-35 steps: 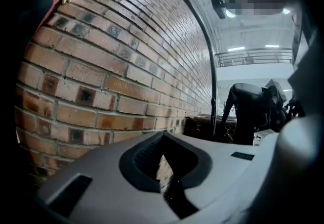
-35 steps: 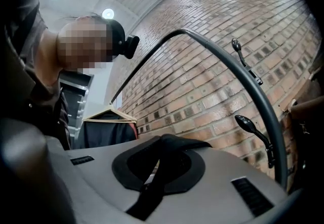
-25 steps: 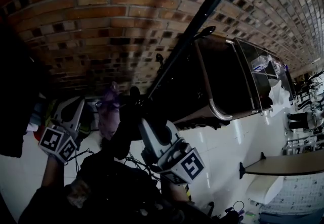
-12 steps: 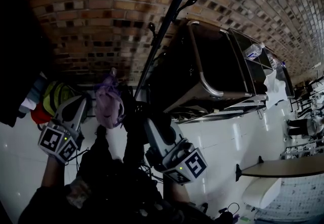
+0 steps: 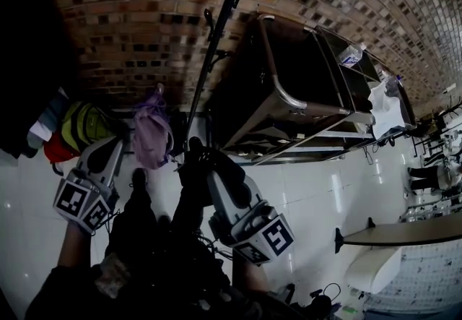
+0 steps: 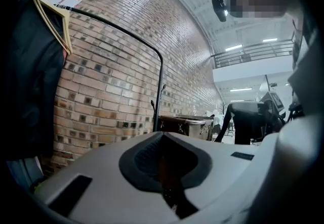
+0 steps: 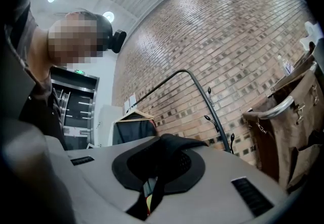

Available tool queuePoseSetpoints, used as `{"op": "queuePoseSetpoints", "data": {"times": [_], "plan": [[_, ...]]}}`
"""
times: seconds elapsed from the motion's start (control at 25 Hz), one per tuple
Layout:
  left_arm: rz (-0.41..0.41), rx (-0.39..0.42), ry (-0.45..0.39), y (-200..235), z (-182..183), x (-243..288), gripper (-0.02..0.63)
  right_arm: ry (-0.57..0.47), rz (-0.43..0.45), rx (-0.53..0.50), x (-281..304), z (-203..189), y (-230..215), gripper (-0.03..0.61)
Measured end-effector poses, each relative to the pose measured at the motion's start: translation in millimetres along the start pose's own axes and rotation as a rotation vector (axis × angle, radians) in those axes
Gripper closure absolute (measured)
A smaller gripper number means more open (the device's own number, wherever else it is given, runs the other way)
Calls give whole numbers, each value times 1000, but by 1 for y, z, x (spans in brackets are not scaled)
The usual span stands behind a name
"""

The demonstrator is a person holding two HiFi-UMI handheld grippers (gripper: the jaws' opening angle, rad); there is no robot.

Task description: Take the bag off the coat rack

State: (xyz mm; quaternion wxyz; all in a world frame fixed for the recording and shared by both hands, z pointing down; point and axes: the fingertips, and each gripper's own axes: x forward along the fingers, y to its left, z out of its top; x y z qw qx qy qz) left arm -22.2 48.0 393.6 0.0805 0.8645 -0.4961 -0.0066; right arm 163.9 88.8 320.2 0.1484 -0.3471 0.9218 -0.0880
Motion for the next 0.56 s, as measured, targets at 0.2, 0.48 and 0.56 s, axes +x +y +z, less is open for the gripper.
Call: {"op": "queuePoseSetpoints", "data": {"times": [0.2,0.48,0.56], "plan": [[0,6,-2,-9,2,-20,574,-16,-10,19,-8,0,11,566],[1,-11,26,3,-1,-39,574,-17,-22,4,-3,-1,29,566],[-5,-11,28,5,-1,-42,574,-16,-25,1,-1,-2,36,566]]}}
